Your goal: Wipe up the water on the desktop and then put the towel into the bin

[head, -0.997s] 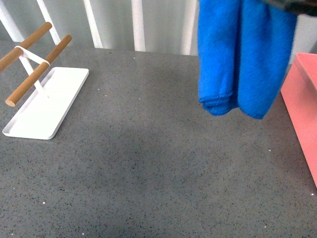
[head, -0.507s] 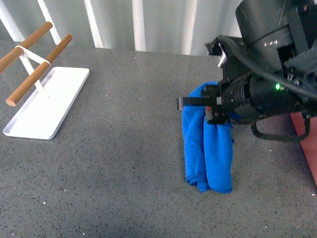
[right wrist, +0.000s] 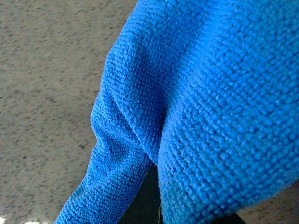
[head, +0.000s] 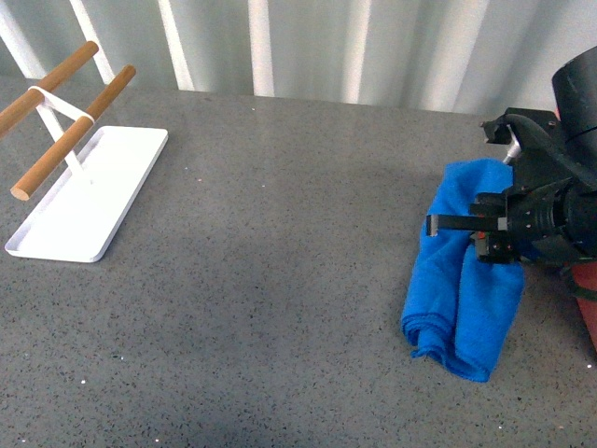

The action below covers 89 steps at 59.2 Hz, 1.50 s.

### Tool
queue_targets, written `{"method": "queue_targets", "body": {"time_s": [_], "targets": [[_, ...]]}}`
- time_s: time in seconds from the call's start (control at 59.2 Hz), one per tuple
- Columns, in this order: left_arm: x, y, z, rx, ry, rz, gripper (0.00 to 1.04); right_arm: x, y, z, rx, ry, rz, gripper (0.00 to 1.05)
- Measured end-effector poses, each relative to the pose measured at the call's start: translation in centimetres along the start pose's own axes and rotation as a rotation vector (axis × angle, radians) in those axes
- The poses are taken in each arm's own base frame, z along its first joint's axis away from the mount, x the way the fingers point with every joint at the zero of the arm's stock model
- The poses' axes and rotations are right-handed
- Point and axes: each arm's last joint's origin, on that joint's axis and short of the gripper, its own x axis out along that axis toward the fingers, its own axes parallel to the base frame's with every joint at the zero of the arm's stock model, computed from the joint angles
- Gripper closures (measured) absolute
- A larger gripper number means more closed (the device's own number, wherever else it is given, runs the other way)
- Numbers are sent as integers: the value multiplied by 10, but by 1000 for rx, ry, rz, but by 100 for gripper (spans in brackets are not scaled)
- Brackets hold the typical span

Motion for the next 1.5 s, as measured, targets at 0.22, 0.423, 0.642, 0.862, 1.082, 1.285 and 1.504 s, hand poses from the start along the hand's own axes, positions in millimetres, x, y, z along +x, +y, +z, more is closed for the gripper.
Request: {"method": "queue_targets", "body": {"time_s": [0.22, 0.423, 0.642, 0.862, 1.082, 1.285, 1.504], "targets": [[0, 0, 0, 0, 0, 0, 7, 22, -9, 17, -19, -29, -23, 101], [0, 0, 0, 0, 0, 0, 7, 53, 2, 48, -67, -98, 15, 101], [0, 0, 0, 0, 0, 0, 7, 74, 35, 73, -130, -156, 160, 101], [0, 0, 0, 0, 0, 0, 7, 71, 87, 68, -216, -129, 329, 101], [0, 0, 0, 0, 0, 0, 7, 48, 113, 19, -352, 6, 438, 101], [0, 0, 0, 0, 0, 0, 7, 18, 90, -10, -501, 86, 441, 101], [0, 0, 0, 0, 0, 0, 7, 2, 48, -7, -549, 93, 367, 101]]}}
